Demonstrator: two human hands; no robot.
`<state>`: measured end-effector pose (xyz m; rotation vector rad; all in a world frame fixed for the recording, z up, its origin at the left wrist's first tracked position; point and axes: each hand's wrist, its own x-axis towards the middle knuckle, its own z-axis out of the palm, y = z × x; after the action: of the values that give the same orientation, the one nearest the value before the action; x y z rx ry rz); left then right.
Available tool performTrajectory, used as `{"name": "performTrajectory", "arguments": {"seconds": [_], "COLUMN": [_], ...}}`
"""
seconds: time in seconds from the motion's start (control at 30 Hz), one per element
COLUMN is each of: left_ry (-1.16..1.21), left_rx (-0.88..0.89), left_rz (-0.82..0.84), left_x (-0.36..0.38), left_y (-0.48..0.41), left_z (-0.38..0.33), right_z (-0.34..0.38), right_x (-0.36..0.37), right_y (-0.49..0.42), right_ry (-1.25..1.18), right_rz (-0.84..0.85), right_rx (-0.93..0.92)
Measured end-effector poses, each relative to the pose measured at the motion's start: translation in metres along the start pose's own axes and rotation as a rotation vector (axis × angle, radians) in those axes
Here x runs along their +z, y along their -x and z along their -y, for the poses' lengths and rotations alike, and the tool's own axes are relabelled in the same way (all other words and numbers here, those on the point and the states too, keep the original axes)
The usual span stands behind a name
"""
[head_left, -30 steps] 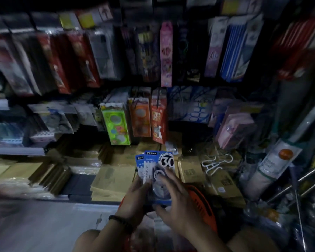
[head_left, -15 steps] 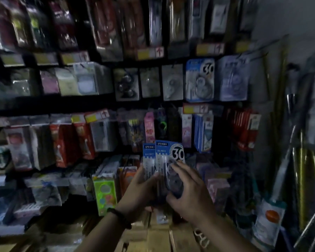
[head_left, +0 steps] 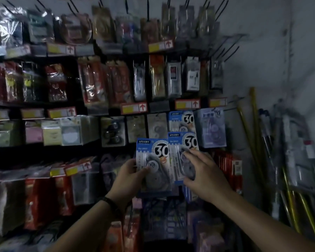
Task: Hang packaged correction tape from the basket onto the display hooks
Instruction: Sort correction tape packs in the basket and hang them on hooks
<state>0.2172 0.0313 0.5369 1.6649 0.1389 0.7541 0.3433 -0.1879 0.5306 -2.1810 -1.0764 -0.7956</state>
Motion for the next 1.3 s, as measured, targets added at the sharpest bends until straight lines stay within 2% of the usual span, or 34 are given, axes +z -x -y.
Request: {"name": "performTrajectory", "arguments": {"seconds": [0.13,0.47,0.7,1.07,1.2,1.3], "left_ry": [-0.044,-0.077,-0.058,-0.077,-0.099,-0.068], "left_rx": [0.035,0.048,0.025,0.030,0.039,0.043], "left_rz": [-0.060,-0.021,-0.026,-0.014,-0.012,-0.021], "left_x": [0.004,0.015,0.015,0.019,0.026,0.038], "left_y": [-0.032,-0.074,-0.087,-0.099,-0.100,-0.103], "left_z": [-0.009,-0.021,-0.021,-0.025,-0.026,-0.028], "right_z": [-0.015,-0.042,-0.056,-0.053,-0.046,-0.034], "right_x": [-0.008,0.005,0.014,0.039,0.037,0.034], "right_y": [-0.043,-0.118,-0.137,-0.151,-0.133,-0.114], "right_ry": [0.052,0.213,0.326,0.260,0.119,0.038], "right_rz": [-0.033,-0.134,-0.034,-0.082,-0.285,-0.321], "right_rx": [0.039,0.015,-0.028,0.077,-0.113,-0.265]}}
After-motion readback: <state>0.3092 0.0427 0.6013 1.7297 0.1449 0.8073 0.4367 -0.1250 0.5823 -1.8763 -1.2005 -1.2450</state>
